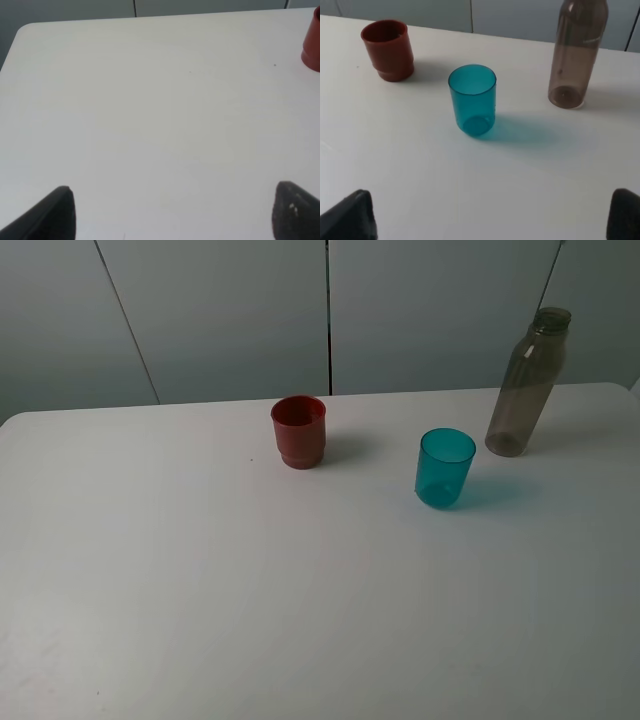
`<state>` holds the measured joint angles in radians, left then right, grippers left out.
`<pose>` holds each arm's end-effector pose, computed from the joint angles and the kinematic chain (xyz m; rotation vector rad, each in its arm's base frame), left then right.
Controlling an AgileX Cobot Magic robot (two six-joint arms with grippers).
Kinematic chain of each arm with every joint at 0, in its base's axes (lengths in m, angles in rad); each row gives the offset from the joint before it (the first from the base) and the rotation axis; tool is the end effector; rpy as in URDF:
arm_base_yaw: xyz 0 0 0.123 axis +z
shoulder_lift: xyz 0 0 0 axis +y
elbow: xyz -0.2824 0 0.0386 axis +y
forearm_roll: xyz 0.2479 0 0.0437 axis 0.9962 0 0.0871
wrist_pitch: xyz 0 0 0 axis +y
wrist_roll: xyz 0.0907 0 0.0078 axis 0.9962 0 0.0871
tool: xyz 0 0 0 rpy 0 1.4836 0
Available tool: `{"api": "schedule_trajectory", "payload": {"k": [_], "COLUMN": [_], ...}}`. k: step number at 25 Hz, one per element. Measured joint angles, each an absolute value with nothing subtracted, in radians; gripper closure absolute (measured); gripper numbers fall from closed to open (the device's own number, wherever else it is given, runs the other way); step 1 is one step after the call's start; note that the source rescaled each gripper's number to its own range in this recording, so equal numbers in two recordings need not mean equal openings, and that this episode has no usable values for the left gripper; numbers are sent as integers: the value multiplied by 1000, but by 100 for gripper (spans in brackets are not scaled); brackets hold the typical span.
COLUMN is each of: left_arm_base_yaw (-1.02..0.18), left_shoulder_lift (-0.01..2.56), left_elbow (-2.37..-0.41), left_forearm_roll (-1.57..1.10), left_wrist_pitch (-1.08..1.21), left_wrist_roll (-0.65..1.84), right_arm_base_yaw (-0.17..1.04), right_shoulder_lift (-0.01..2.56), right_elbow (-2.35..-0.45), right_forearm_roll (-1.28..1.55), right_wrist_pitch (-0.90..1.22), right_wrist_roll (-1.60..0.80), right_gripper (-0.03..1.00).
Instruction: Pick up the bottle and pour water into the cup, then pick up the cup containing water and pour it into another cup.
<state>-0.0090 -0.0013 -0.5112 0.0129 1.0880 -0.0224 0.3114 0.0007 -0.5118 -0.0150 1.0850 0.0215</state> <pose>-0.0075 0.0011 0.2781 -0.0147 2.0590 -0.0040 -0.0064 -0.0033 0.2785 -0.2969 2.0412 0.1880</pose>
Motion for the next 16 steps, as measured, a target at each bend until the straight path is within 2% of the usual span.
{"api": "schedule_trajectory", "payload": {"k": [4, 10, 16], "left_arm_base_yaw": [-9, -9, -9], "left_shoulder_lift": [-1, -1, -1], "left_elbow": [-511, -511, -511], "left_forearm_roll": [13, 13, 13], "left_wrist_pitch": [1088, 1088, 1088], "left_wrist_roll": [-22, -22, -22], "right_arm_base_yaw": [243, -54, -73], "right_shoulder_lift": [0, -2, -2], "right_elbow": [-512, -512, -512], "right_forearm_roll": [-15, -15, -15], "right_wrist_pitch": [1087, 1087, 1087], "right_wrist_roll": [10, 0, -5], "right_gripper": [-3, -3, -3]}}
